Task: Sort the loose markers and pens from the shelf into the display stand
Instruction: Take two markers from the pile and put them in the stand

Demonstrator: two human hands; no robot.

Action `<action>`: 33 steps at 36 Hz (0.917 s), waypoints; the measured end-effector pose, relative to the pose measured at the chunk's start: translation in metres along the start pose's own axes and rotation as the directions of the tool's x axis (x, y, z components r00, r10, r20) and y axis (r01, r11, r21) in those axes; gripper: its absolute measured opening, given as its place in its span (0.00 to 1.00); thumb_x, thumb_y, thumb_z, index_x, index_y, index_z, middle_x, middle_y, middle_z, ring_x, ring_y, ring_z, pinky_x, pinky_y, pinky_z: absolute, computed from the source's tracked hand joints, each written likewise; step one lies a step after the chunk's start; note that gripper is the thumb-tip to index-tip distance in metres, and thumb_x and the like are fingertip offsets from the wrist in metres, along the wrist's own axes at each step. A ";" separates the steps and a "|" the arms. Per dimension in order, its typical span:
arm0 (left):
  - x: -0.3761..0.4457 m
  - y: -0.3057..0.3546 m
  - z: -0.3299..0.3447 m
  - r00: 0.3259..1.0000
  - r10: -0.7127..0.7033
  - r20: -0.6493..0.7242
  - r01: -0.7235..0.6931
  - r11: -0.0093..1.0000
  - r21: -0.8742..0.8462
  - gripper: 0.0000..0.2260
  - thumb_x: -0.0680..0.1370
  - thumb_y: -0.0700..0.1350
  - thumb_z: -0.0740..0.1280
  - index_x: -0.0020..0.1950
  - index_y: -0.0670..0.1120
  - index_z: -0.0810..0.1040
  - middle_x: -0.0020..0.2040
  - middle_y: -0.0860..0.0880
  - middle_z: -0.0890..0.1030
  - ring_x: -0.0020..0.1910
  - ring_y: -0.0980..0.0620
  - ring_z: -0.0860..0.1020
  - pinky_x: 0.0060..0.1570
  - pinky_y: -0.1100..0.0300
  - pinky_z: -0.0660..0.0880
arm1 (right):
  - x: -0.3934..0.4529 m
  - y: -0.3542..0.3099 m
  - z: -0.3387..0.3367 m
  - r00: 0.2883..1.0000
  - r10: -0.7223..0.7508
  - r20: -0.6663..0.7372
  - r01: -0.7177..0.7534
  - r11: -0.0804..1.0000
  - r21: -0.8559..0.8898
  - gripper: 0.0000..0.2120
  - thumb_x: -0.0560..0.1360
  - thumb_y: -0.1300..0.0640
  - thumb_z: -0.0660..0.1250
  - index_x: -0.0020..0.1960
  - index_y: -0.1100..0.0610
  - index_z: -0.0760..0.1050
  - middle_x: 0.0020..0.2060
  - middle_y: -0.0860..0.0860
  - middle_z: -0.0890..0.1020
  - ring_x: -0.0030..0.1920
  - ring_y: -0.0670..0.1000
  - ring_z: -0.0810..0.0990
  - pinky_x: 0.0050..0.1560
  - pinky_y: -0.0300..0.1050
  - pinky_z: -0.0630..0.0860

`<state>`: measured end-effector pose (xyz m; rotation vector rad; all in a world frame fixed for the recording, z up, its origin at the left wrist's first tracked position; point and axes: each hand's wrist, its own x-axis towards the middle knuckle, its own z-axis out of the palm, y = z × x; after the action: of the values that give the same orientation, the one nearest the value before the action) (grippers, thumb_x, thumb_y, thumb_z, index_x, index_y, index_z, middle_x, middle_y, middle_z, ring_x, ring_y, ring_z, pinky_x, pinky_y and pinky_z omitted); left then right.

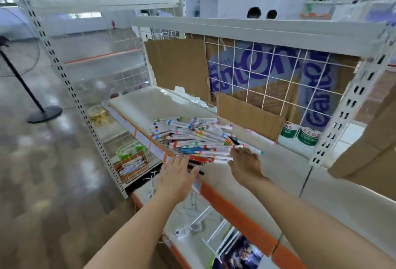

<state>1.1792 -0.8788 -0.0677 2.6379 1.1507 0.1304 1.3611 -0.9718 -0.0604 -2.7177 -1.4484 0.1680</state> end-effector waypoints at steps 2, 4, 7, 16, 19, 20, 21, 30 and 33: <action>0.015 0.004 -0.002 1.000 -0.001 -0.010 0.001 1.000 0.012 0.27 0.81 0.61 0.47 0.76 0.48 0.57 0.76 0.48 0.60 0.75 0.49 0.56 0.73 0.52 0.54 | 0.013 0.002 0.002 1.000 0.000 -0.003 -0.001 0.999 -0.038 0.16 0.81 0.51 0.55 0.67 0.55 0.66 0.67 0.53 0.70 0.68 0.55 0.65 0.63 0.49 0.63; 0.023 0.007 -0.003 1.000 0.011 -0.009 -0.011 0.999 0.047 0.27 0.81 0.60 0.47 0.76 0.47 0.57 0.76 0.48 0.61 0.74 0.48 0.59 0.72 0.51 0.56 | 0.018 0.004 0.003 1.000 -0.014 -0.004 0.013 0.997 -0.076 0.17 0.81 0.50 0.57 0.67 0.55 0.66 0.67 0.53 0.70 0.68 0.55 0.65 0.64 0.49 0.63; 0.039 0.010 -0.003 1.000 0.017 0.020 -0.018 0.998 0.067 0.27 0.81 0.60 0.47 0.76 0.48 0.56 0.76 0.47 0.60 0.74 0.47 0.59 0.71 0.51 0.57 | 0.028 0.007 0.007 0.999 -0.037 0.013 0.039 0.993 -0.116 0.18 0.80 0.47 0.58 0.66 0.55 0.67 0.67 0.52 0.70 0.67 0.54 0.65 0.64 0.49 0.62; 0.075 0.014 0.005 0.996 0.088 0.003 -0.088 0.995 0.037 0.24 0.82 0.58 0.51 0.75 0.50 0.59 0.74 0.48 0.64 0.72 0.46 0.63 0.67 0.51 0.61 | 0.039 0.012 0.016 0.996 -0.089 -0.001 0.088 0.989 -0.115 0.15 0.79 0.48 0.59 0.64 0.51 0.72 0.64 0.50 0.73 0.67 0.53 0.66 0.64 0.47 0.60; 0.081 0.019 0.004 0.991 0.130 -0.032 -0.128 0.991 0.050 0.22 0.82 0.55 0.54 0.74 0.50 0.61 0.72 0.49 0.67 0.70 0.46 0.65 0.65 0.52 0.64 | 0.038 0.013 0.012 0.990 -0.137 -0.011 0.134 0.978 -0.158 0.14 0.80 0.50 0.60 0.63 0.52 0.72 0.64 0.50 0.73 0.67 0.53 0.67 0.61 0.46 0.61; 0.083 0.022 0.003 0.987 0.152 -0.045 -0.150 0.987 0.053 0.21 0.82 0.54 0.54 0.74 0.50 0.62 0.71 0.49 0.67 0.69 0.46 0.65 0.65 0.53 0.64 | 0.037 0.013 0.011 0.988 -0.153 -0.009 0.150 0.973 -0.176 0.14 0.80 0.51 0.59 0.64 0.52 0.72 0.64 0.50 0.73 0.67 0.53 0.66 0.61 0.46 0.61; 0.085 0.025 0.002 0.982 0.180 -0.056 -0.177 0.983 0.053 0.20 0.82 0.52 0.55 0.74 0.51 0.63 0.71 0.49 0.67 0.69 0.47 0.65 0.65 0.53 0.64 | 0.037 0.013 0.009 0.986 -0.164 -0.012 0.159 0.969 -0.189 0.15 0.80 0.52 0.58 0.66 0.51 0.71 0.65 0.49 0.72 0.67 0.53 0.66 0.62 0.46 0.61; 0.090 0.046 -0.003 0.897 0.439 -0.052 -0.429 0.893 0.135 0.15 0.80 0.54 0.60 0.66 0.58 0.75 0.64 0.53 0.74 0.68 0.48 0.65 0.70 0.53 0.53 | 0.035 0.003 -0.022 0.948 -0.266 -0.173 0.255 0.963 -0.086 0.08 0.80 0.55 0.57 0.56 0.51 0.72 0.59 0.49 0.77 0.62 0.53 0.72 0.53 0.43 0.62; 0.097 0.047 -0.008 0.910 0.410 -0.059 -0.396 0.904 0.163 0.14 0.81 0.53 0.57 0.64 0.56 0.76 0.63 0.53 0.75 0.67 0.50 0.66 0.68 0.55 0.56 | 0.033 -0.001 -0.035 0.969 -0.217 -0.119 0.223 0.974 0.044 0.07 0.79 0.48 0.60 0.50 0.52 0.72 0.53 0.51 0.79 0.55 0.55 0.75 0.44 0.45 0.66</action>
<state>1.2771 -0.8372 -0.0492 2.9998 0.6393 0.2560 1.3835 -0.9437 -0.0278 -2.4549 -1.6696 0.0419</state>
